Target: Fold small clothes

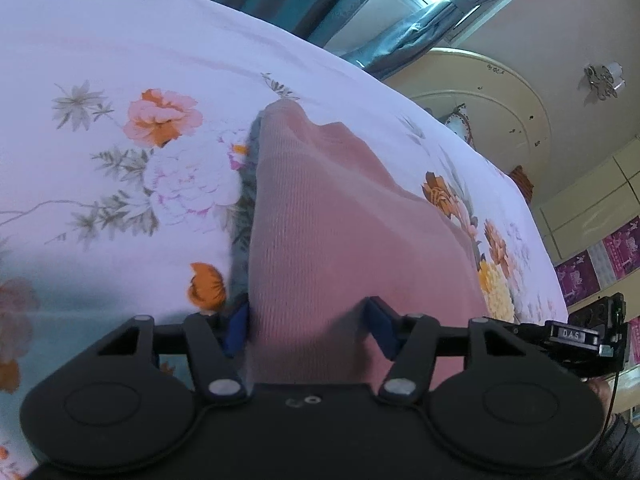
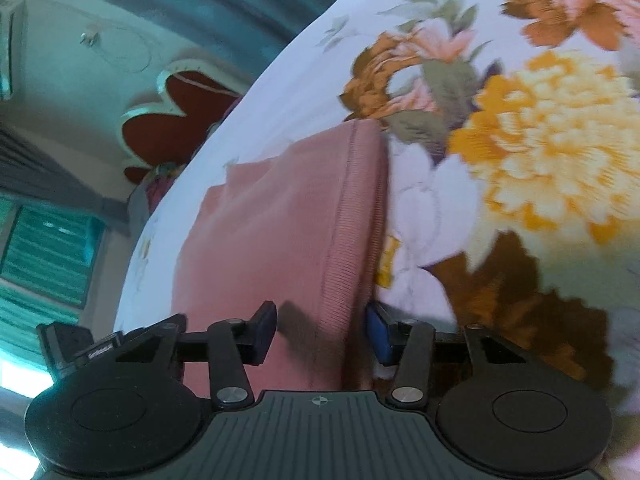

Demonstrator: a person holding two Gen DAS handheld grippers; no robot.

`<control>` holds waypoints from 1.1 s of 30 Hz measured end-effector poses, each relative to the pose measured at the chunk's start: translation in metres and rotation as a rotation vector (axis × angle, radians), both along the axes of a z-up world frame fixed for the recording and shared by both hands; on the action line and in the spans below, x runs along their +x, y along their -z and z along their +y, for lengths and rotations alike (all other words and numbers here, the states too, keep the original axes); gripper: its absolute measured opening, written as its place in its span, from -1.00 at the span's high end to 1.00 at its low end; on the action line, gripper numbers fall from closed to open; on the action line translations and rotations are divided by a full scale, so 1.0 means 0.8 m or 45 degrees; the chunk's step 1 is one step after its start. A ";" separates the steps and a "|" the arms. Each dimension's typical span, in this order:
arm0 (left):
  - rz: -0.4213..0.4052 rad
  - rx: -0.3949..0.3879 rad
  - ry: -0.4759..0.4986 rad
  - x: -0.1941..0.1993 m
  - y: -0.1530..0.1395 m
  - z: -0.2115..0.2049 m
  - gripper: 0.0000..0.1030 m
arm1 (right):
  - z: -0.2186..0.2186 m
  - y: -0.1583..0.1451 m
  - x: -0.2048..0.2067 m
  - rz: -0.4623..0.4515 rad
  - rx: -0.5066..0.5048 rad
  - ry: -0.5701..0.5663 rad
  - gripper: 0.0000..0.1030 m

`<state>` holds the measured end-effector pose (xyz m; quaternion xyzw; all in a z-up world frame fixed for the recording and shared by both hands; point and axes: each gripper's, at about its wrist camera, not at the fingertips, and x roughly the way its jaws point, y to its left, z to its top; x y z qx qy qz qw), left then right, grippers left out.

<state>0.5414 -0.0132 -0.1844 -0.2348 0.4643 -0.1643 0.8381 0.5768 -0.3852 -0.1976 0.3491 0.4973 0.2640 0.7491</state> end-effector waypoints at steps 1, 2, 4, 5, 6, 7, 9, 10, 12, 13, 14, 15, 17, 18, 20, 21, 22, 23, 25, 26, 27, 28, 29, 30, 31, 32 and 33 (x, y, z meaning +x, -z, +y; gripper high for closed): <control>0.003 0.000 -0.007 0.001 0.000 -0.002 -0.14 | 0.003 0.002 0.001 -0.002 0.008 -0.004 0.05; 0.005 0.011 -0.011 0.002 -0.001 -0.005 -0.13 | 0.006 0.002 0.003 -0.006 0.014 -0.007 0.05; 0.001 0.058 -0.013 0.003 -0.005 -0.015 -0.05 | 0.015 -0.004 0.001 -0.037 -0.011 -0.024 0.05; -0.007 0.103 -0.007 0.002 -0.009 -0.023 -0.03 | 0.023 -0.007 0.001 -0.057 -0.050 -0.033 0.11; -0.022 0.157 0.008 0.001 -0.014 -0.032 0.04 | 0.032 -0.010 0.001 -0.078 -0.112 -0.041 0.38; -0.049 0.218 0.024 -0.001 -0.021 -0.040 0.15 | 0.038 -0.013 -0.001 -0.102 -0.153 -0.050 0.47; -0.105 0.359 0.064 -0.006 -0.035 -0.060 0.29 | 0.047 -0.018 -0.005 -0.138 -0.200 -0.058 0.56; -0.126 0.407 0.081 -0.007 -0.040 -0.068 0.34 | 0.050 -0.023 -0.008 -0.158 -0.230 -0.059 0.57; -0.160 0.476 0.122 -0.012 -0.050 -0.078 0.37 | 0.053 -0.032 -0.015 -0.193 -0.255 -0.046 0.59; -0.173 0.492 0.139 -0.013 -0.055 -0.080 0.39 | 0.052 -0.037 -0.019 -0.206 -0.260 -0.038 0.59; -0.186 0.492 0.152 -0.016 -0.061 -0.080 0.39 | 0.054 -0.042 -0.021 -0.220 -0.270 -0.032 0.59; -0.203 0.488 0.167 -0.019 -0.068 -0.078 0.41 | 0.055 -0.049 -0.024 -0.235 -0.282 -0.028 0.60; -0.250 0.502 0.208 -0.027 -0.082 -0.081 0.42 | 0.061 -0.065 -0.033 -0.273 -0.316 -0.030 0.60; -0.269 0.510 0.228 -0.030 -0.088 -0.084 0.42 | 0.067 -0.074 -0.038 -0.298 -0.344 -0.036 0.60; -0.316 0.519 0.258 -0.039 -0.098 -0.083 0.42 | 0.081 -0.091 -0.045 -0.339 -0.389 -0.045 0.60; -0.336 0.517 0.269 -0.043 -0.102 -0.082 0.42 | 0.089 -0.099 -0.049 -0.355 -0.406 -0.045 0.60; -0.354 0.509 0.277 -0.047 -0.106 -0.077 0.42 | 0.096 -0.107 -0.054 -0.369 -0.424 -0.043 0.60; -0.368 0.496 0.282 -0.052 -0.109 -0.069 0.42 | 0.103 -0.115 -0.060 -0.382 -0.440 -0.037 0.60; -0.383 0.477 0.290 -0.059 -0.115 -0.052 0.42 | 0.121 -0.129 -0.072 -0.398 -0.461 -0.022 0.60; -0.388 0.467 0.291 -0.064 -0.118 -0.043 0.42 | 0.131 -0.135 -0.077 -0.402 -0.468 -0.018 0.60; -0.392 0.458 0.291 -0.068 -0.120 -0.029 0.42 | 0.144 -0.141 -0.083 -0.409 -0.477 -0.016 0.60; -0.397 0.453 0.291 -0.073 -0.123 -0.016 0.42 | 0.157 -0.145 -0.087 -0.414 -0.484 -0.020 0.60; -0.401 0.451 0.291 -0.077 -0.125 -0.003 0.42 | 0.171 -0.150 -0.089 -0.420 -0.492 -0.025 0.60; -0.404 0.450 0.291 -0.081 -0.127 0.013 0.42 | 0.189 -0.154 -0.094 -0.425 -0.499 -0.030 0.60; -0.405 0.452 0.289 -0.085 -0.130 0.026 0.42 | 0.205 -0.156 -0.097 -0.427 -0.500 -0.033 0.60; -0.406 0.455 0.286 -0.088 -0.131 0.042 0.42 | 0.221 -0.158 -0.099 -0.428 -0.497 -0.037 0.60; -0.404 0.459 0.279 -0.093 -0.131 0.060 0.42 | 0.240 -0.159 -0.101 -0.430 -0.494 -0.042 0.60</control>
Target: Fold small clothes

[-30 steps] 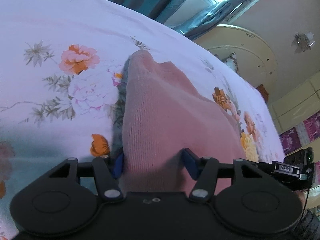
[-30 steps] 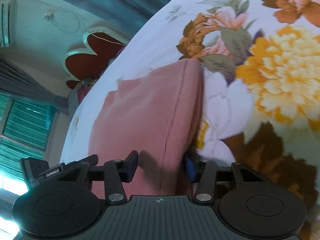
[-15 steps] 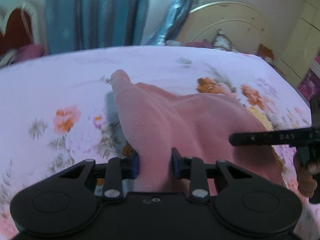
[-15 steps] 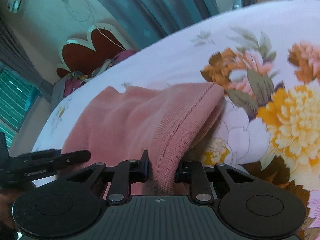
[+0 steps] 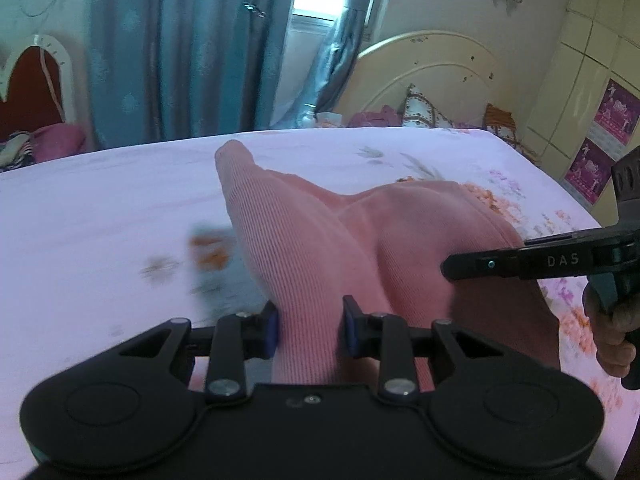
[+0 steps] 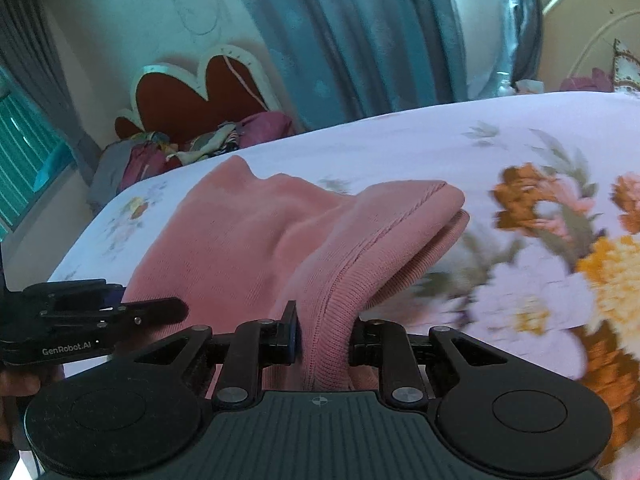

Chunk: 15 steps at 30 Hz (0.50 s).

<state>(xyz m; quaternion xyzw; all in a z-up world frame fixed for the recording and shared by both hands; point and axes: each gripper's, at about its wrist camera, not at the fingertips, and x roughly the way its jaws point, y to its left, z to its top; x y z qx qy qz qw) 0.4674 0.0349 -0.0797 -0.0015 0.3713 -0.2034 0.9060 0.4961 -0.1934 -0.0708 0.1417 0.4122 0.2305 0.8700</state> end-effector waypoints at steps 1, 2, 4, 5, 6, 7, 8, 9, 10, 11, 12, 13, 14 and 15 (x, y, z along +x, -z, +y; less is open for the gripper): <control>0.002 0.001 -0.009 -0.003 0.000 0.017 0.42 | 0.017 -0.001 0.000 0.002 0.004 -0.007 0.60; 0.005 0.003 -0.021 -0.007 0.000 0.035 0.42 | 0.034 -0.002 -0.001 0.005 0.008 -0.015 0.60; 0.014 0.011 -0.046 -0.014 0.002 0.072 0.42 | 0.072 -0.001 -0.001 0.008 0.019 -0.041 0.60; 0.019 0.013 -0.060 -0.016 0.002 0.090 0.42 | 0.090 0.000 -0.002 0.011 0.026 -0.056 0.60; 0.024 0.016 -0.074 -0.020 0.002 0.107 0.42 | 0.112 0.001 -0.002 0.013 0.033 -0.074 0.60; 0.028 0.016 -0.091 -0.024 0.002 0.128 0.42 | 0.130 0.001 -0.001 0.014 0.037 -0.091 0.60; 0.030 0.010 -0.104 -0.027 0.003 0.144 0.42 | 0.147 0.003 0.000 0.014 0.037 -0.108 0.60; 0.032 0.001 -0.115 -0.030 0.004 0.160 0.43 | 0.167 0.004 0.000 0.013 0.038 -0.126 0.60; 0.037 -0.008 -0.128 -0.033 0.005 0.176 0.43 | 0.181 0.008 0.002 0.015 0.038 -0.137 0.60; 0.046 -0.016 -0.140 -0.034 0.008 0.188 0.43 | 0.195 0.010 0.003 0.017 0.033 -0.147 0.60; 0.057 -0.028 -0.151 -0.033 0.011 0.199 0.43 | 0.209 0.015 0.004 0.022 0.018 -0.151 0.60; 0.071 -0.051 -0.161 -0.029 0.018 0.210 0.43 | 0.216 0.021 0.008 0.031 0.007 -0.147 0.60; 0.082 -0.068 -0.165 -0.024 0.027 0.218 0.42 | 0.223 0.029 0.012 0.045 -0.010 -0.136 0.60; 0.088 -0.071 -0.164 -0.019 0.040 0.221 0.41 | 0.226 0.037 0.016 0.052 -0.040 -0.125 0.60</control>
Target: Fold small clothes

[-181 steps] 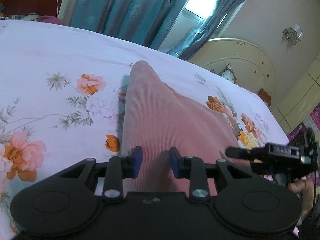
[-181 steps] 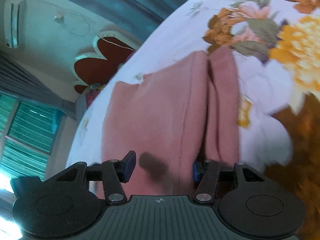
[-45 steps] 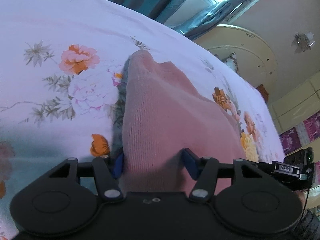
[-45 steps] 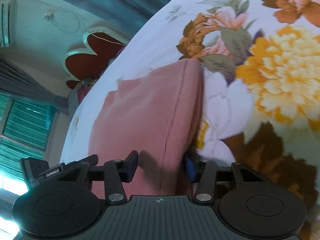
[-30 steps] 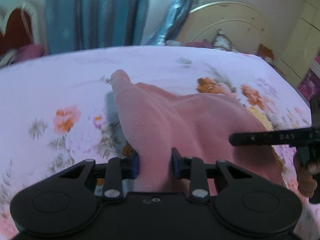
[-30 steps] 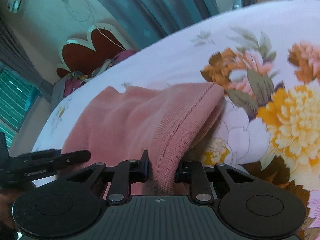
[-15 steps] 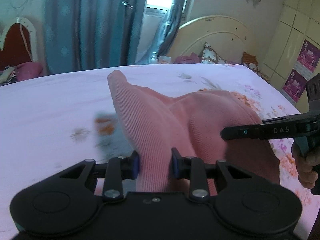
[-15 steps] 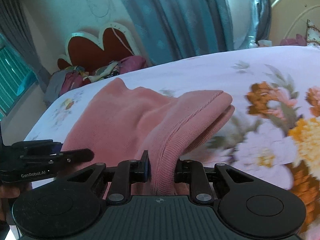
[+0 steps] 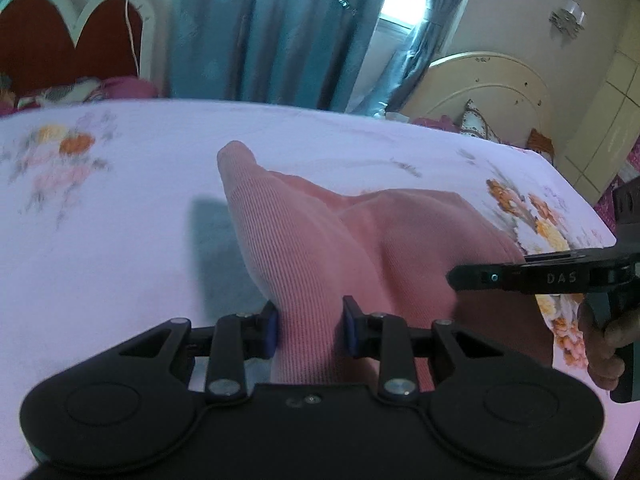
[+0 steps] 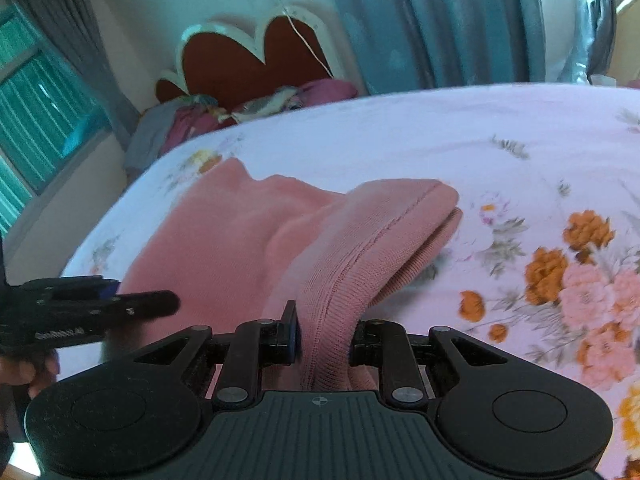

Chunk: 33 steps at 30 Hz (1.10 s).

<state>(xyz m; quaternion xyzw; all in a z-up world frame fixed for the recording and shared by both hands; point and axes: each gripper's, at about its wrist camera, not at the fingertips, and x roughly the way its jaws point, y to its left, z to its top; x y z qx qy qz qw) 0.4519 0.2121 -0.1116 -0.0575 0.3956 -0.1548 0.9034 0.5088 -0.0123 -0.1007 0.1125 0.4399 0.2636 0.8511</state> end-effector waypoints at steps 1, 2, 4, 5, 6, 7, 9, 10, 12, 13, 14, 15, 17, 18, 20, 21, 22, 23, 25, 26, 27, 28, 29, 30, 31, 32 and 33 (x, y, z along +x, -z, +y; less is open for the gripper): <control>0.012 -0.002 -0.009 0.006 0.017 0.002 0.29 | 0.006 0.013 0.003 -0.003 -0.073 0.015 0.60; 0.055 0.004 -0.047 0.012 0.037 0.006 0.19 | 0.008 0.037 0.010 0.030 -0.149 0.050 0.59; 0.083 -0.097 -0.152 0.014 0.062 0.024 -0.27 | -0.021 0.076 0.021 0.149 0.013 0.147 0.54; 0.092 -0.145 -0.169 0.013 0.066 0.030 -0.27 | -0.033 0.080 0.022 0.178 0.080 0.178 0.54; 0.090 -0.158 -0.169 0.012 0.066 0.031 -0.27 | -0.037 0.080 0.021 0.179 0.094 0.192 0.54; 0.084 -0.145 -0.158 0.012 0.065 0.030 -0.31 | -0.037 0.080 0.020 0.161 0.077 0.175 0.54; 0.078 -0.112 -0.148 0.014 0.059 0.028 -0.40 | -0.037 0.080 0.021 0.151 0.064 0.151 0.51; 0.066 -0.096 -0.147 0.010 0.055 0.036 -0.44 | -0.039 0.079 0.022 0.157 0.074 0.157 0.50; 0.026 -0.068 -0.165 0.002 0.042 0.047 -0.37 | -0.047 0.072 0.023 0.148 0.033 0.190 0.29; -0.011 -0.064 -0.181 -0.002 0.034 0.053 -0.31 | -0.050 0.061 0.017 0.115 -0.010 0.218 0.22; -0.047 -0.082 -0.182 -0.002 0.026 0.055 -0.28 | -0.047 0.046 0.010 0.062 -0.050 0.242 0.20; -0.082 -0.109 -0.169 0.000 0.020 0.058 -0.13 | -0.049 0.036 0.008 0.009 -0.078 0.257 0.20; -0.141 -0.130 -0.117 0.010 0.008 0.052 0.03 | -0.044 0.017 0.004 -0.079 -0.102 0.267 0.21; -0.155 -0.131 -0.079 0.018 0.006 0.044 0.03 | -0.037 0.010 0.007 -0.122 -0.101 0.248 0.21; -0.136 -0.093 -0.027 0.035 0.017 0.025 0.03 | -0.019 0.010 0.012 -0.141 -0.122 0.182 0.25; -0.088 -0.076 -0.018 0.045 0.030 0.019 0.01 | -0.007 0.020 0.019 -0.112 -0.145 0.141 0.27; -0.031 -0.018 -0.027 0.053 0.047 0.013 -0.12 | 0.001 0.034 0.025 -0.077 -0.207 0.121 0.27; -0.032 0.007 -0.035 0.056 0.057 0.011 -0.20 | 0.009 0.058 0.034 -0.014 -0.326 0.115 0.28; 0.021 -0.100 -0.084 0.059 0.058 0.026 -0.19 | -0.003 0.072 0.039 0.029 -0.223 0.181 0.23; 0.037 -0.106 -0.083 0.058 0.057 0.029 -0.18 | -0.003 0.070 0.039 0.045 -0.208 0.197 0.23; 0.038 -0.105 -0.074 0.056 0.058 0.029 -0.18 | 0.001 0.069 0.036 0.025 -0.234 0.186 0.23; 0.032 -0.104 -0.068 0.052 0.061 0.030 -0.18 | 0.006 0.069 0.034 0.001 -0.264 0.169 0.23; 0.032 -0.114 -0.070 0.051 0.063 0.032 -0.18 | 0.009 0.070 0.033 -0.009 -0.276 0.165 0.23; 0.036 -0.134 -0.081 0.050 0.064 0.037 -0.17 | 0.009 0.070 0.034 -0.004 -0.271 0.173 0.23; 0.035 -0.148 -0.095 0.047 0.061 0.040 -0.09 | 0.006 0.067 0.034 0.003 -0.254 0.199 0.23; 0.018 -0.149 -0.100 0.039 0.056 0.042 -0.06 | 0.002 0.059 0.029 -0.012 -0.247 0.231 0.23; -0.009 -0.137 -0.093 0.029 0.048 0.041 0.00 | -0.003 0.048 0.022 -0.043 -0.240 0.239 0.23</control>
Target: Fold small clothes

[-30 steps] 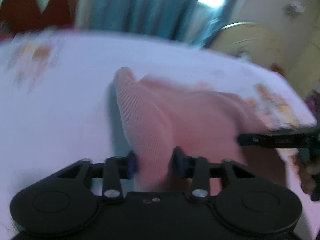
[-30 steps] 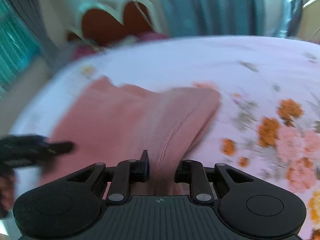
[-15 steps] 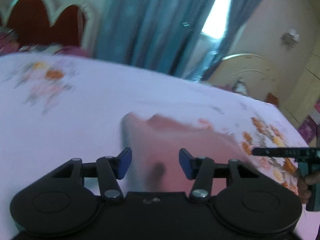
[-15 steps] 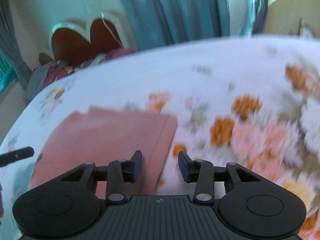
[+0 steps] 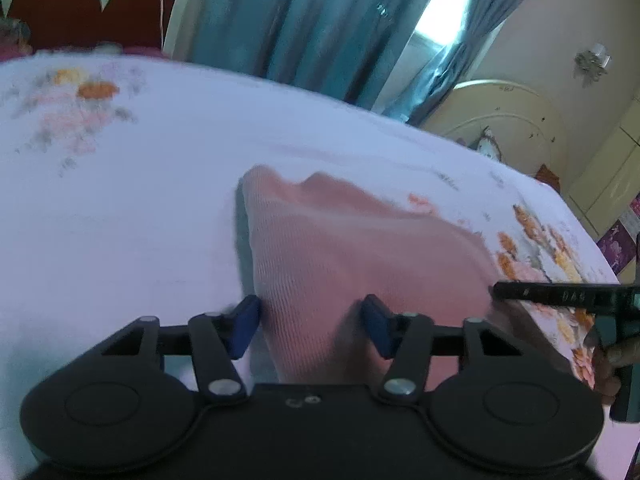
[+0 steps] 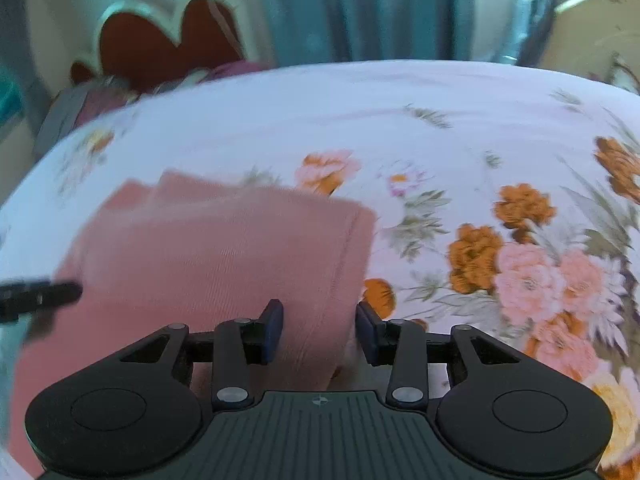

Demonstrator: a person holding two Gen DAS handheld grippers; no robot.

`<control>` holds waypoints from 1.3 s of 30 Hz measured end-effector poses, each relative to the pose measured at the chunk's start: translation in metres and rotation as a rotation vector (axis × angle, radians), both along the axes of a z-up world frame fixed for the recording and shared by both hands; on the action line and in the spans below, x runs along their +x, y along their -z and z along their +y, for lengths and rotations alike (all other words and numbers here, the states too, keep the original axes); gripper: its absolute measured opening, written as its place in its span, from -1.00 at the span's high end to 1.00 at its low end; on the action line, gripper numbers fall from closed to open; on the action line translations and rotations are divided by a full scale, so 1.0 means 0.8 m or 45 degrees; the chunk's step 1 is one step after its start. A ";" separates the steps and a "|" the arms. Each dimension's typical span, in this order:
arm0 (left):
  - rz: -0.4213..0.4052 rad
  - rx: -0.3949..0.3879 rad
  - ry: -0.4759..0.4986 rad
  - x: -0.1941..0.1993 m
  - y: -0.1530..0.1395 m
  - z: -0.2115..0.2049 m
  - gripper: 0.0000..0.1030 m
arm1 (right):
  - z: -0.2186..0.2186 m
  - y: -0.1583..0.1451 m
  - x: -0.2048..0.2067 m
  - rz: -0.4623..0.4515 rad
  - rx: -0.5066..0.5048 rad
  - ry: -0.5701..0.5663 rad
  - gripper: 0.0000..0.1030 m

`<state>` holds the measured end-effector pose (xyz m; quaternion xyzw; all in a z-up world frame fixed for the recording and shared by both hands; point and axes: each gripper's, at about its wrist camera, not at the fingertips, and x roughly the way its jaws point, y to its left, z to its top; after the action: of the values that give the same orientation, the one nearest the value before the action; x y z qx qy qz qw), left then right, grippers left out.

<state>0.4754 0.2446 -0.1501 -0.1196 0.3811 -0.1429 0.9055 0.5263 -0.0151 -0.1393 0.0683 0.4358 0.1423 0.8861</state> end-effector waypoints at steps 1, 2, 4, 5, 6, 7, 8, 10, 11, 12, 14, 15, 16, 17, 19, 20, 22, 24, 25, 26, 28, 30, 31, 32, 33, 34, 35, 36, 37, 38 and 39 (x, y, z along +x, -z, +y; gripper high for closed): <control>-0.031 0.012 0.012 -0.012 -0.008 0.000 0.00 | -0.005 -0.011 -0.014 -0.040 0.010 -0.022 0.23; -0.044 0.017 0.021 -0.023 -0.013 0.001 0.00 | -0.007 -0.019 -0.025 -0.061 0.023 -0.054 0.24; -0.069 0.023 0.040 -0.050 -0.023 0.001 0.03 | -0.014 -0.036 -0.057 -0.093 0.032 -0.142 0.25; -0.076 0.030 0.047 -0.060 -0.026 0.000 0.03 | -0.014 -0.039 -0.071 -0.099 0.025 -0.188 0.40; -0.077 0.040 0.051 -0.071 -0.028 0.000 0.03 | -0.013 -0.039 -0.082 -0.087 0.016 -0.225 0.74; -0.072 0.038 0.051 -0.083 -0.027 0.001 0.02 | -0.010 -0.039 -0.093 -0.070 0.013 -0.262 0.87; -0.059 0.037 0.042 -0.091 -0.024 0.001 0.03 | -0.009 -0.037 -0.101 -0.063 0.015 -0.294 0.95; -0.013 0.057 0.030 -0.097 -0.009 0.000 0.02 | -0.007 -0.027 -0.109 -0.046 0.010 -0.352 0.95; 0.014 0.056 0.021 -0.098 -0.001 0.001 0.03 | -0.005 -0.019 -0.109 -0.034 -0.023 -0.362 0.95; 0.037 0.047 0.002 -0.098 0.007 0.002 0.03 | -0.004 -0.009 -0.108 -0.014 -0.070 -0.350 0.95; 0.050 0.027 -0.031 -0.100 0.014 0.002 0.03 | -0.009 0.009 -0.104 -0.011 -0.124 -0.312 0.96; 0.053 0.030 -0.046 -0.103 0.012 0.000 0.03 | -0.012 0.011 -0.103 -0.015 -0.098 -0.300 0.96; 0.054 0.042 -0.052 -0.105 0.010 -0.002 0.03 | -0.012 0.010 -0.105 -0.020 -0.094 -0.296 0.96; 0.056 0.064 -0.051 -0.108 0.008 -0.006 0.03 | -0.012 0.010 -0.106 -0.033 -0.105 -0.296 0.96; 0.065 0.104 -0.060 -0.114 0.007 -0.011 0.05 | -0.014 0.009 -0.108 -0.062 -0.162 -0.241 0.96; 0.069 0.108 -0.066 -0.119 0.006 -0.012 0.07 | -0.020 0.008 -0.108 -0.053 -0.159 -0.200 0.96; 0.057 0.115 -0.088 -0.136 0.002 -0.012 0.08 | -0.042 0.002 -0.117 -0.042 -0.055 -0.138 0.95; 0.048 0.120 -0.113 -0.155 -0.001 -0.013 0.08 | -0.057 -0.009 -0.138 -0.057 -0.017 -0.133 0.95; 0.045 0.122 -0.129 -0.166 -0.002 -0.014 0.08 | -0.062 -0.014 -0.150 -0.062 -0.022 -0.139 0.95; 0.043 0.122 -0.135 -0.176 -0.003 -0.016 0.08 | -0.066 -0.017 -0.162 -0.059 -0.019 -0.146 0.95; 0.029 0.136 -0.147 -0.197 -0.009 -0.022 0.07 | -0.076 -0.024 -0.187 -0.058 -0.003 -0.143 0.95; 0.021 0.143 -0.152 -0.217 -0.017 -0.033 0.07 | -0.082 -0.033 -0.214 -0.068 0.016 -0.131 0.95; 0.017 0.150 -0.151 -0.226 -0.022 -0.041 0.07 | -0.085 -0.038 -0.228 -0.072 0.033 -0.128 0.95; 0.009 0.162 -0.152 -0.236 -0.027 -0.050 0.07 | -0.086 -0.043 -0.241 -0.075 0.044 -0.128 0.95; 0.001 0.177 -0.155 -0.245 -0.033 -0.059 0.04 | -0.085 -0.049 -0.255 -0.083 0.047 -0.133 0.95; -0.013 0.189 -0.152 -0.255 -0.039 -0.069 0.04 | -0.084 -0.054 -0.268 -0.093 0.045 -0.142 0.95; -0.028 0.197 -0.151 -0.263 -0.045 -0.077 0.03 | -0.081 -0.060 -0.281 -0.104 0.045 -0.150 0.95; -0.046 0.207 -0.154 -0.273 -0.052 -0.085 -0.04 | -0.079 -0.067 -0.295 -0.116 0.053 -0.157 0.95; -0.066 0.214 -0.153 -0.284 -0.058 -0.093 -0.16 | -0.077 -0.073 -0.306 -0.125 0.059 -0.162 0.95; -0.088 0.220 -0.158 -0.294 -0.064 -0.100 -0.20 | -0.075 -0.077 -0.316 -0.135 0.060 -0.168 0.95; -0.109 0.228 -0.164 -0.304 -0.069 -0.106 -0.23 | -0.073 -0.081 -0.326 -0.143 0.054 -0.169 0.95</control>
<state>0.2323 0.1601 -0.0948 -0.0564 0.3447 -0.0547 0.9354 0.2655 -0.0738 -0.0742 0.0499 0.3859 0.2134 0.8961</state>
